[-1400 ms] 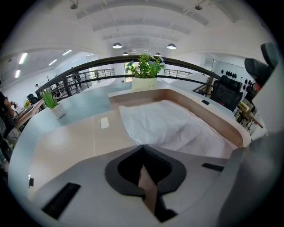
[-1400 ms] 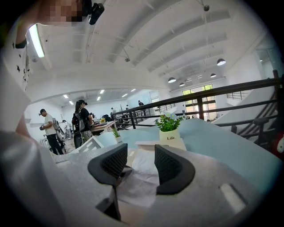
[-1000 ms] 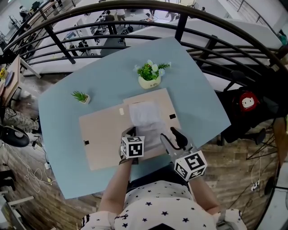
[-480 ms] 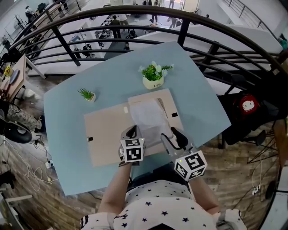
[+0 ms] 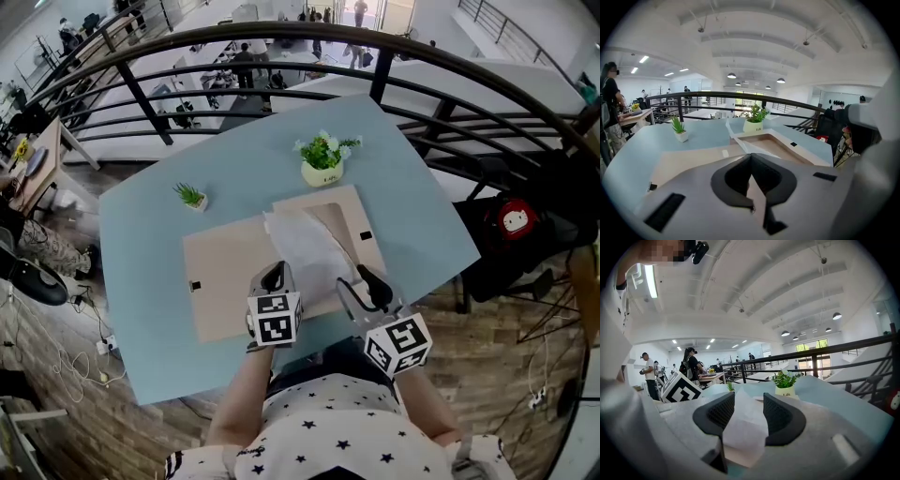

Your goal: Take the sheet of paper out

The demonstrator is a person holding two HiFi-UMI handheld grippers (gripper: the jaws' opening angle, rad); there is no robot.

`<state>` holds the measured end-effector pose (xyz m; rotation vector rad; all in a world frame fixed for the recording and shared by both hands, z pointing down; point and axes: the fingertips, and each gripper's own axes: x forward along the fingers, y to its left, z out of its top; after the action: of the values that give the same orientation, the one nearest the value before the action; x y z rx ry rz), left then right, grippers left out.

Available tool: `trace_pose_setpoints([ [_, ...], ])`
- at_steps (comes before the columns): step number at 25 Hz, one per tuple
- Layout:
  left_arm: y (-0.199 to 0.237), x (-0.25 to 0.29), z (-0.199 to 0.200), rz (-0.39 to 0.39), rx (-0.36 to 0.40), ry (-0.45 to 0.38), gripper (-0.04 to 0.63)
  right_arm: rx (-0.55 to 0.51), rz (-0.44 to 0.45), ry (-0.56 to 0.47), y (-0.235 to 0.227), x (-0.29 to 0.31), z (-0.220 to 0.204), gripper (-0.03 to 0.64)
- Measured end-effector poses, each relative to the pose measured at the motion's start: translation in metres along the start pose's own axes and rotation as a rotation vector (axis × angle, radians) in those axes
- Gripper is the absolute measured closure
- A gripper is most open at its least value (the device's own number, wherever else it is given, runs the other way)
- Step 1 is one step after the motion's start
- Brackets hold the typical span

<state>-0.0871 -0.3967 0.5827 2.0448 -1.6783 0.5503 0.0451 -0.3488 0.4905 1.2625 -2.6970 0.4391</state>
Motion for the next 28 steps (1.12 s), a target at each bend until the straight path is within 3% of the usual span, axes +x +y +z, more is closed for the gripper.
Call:
trace_pose_setpoints([
  [9, 0.004, -0.013, 0.023, -0.005, -0.010, -0.069, 0.595, -0.012, 0.009, -0.011, -0.003, 0.008, 0.002, 0.442],
  [17, 0.028, -0.133, 0.005, -0.041, -0.027, -0.155, 0.595, -0.038, -0.026, -0.035, 0.099, -0.047, -0.003, 0.442],
  [28, 0.030, -0.192, -0.007, -0.067, -0.059, -0.229, 0.595, -0.051, -0.053, -0.061, 0.133, -0.080, -0.013, 0.442],
])
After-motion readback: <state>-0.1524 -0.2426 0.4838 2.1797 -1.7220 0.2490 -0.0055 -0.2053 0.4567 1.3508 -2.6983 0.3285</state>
